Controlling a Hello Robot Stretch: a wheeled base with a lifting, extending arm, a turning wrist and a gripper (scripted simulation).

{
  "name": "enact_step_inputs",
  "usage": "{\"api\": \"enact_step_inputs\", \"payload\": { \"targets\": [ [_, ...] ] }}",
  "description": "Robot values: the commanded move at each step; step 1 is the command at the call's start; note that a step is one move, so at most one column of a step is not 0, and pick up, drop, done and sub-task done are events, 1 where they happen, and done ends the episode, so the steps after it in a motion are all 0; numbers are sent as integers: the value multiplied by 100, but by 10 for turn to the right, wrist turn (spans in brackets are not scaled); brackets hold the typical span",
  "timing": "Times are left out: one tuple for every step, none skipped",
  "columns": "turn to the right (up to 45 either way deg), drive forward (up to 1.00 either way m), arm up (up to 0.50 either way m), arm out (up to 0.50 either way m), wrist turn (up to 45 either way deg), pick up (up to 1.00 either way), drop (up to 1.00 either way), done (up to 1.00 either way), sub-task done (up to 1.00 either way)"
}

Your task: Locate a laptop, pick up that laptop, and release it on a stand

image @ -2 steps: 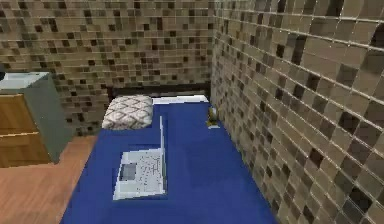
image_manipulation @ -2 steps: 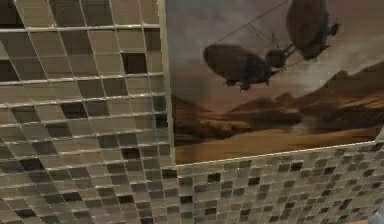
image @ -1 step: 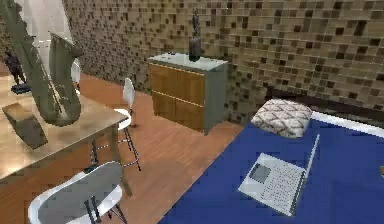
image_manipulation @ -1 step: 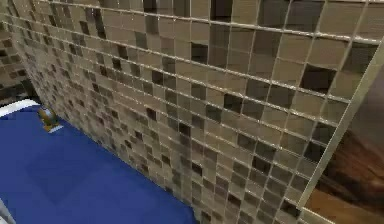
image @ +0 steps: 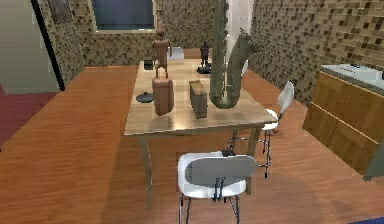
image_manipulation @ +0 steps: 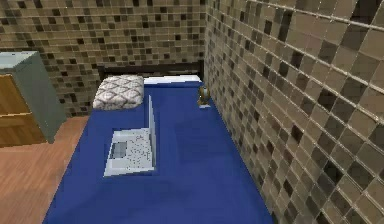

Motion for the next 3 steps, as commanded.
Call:
{"api": "enact_step_inputs", "payload": {
  "targets": [
    [-150, 0, 0, 0, 0, 0, 0, 0, 0],
    [0, 0, 50, 0, 0, 0, 0, 0, 0],
    [0, 0, 12, 0, 0, 0, 0, 0, 0]
  ]
}}
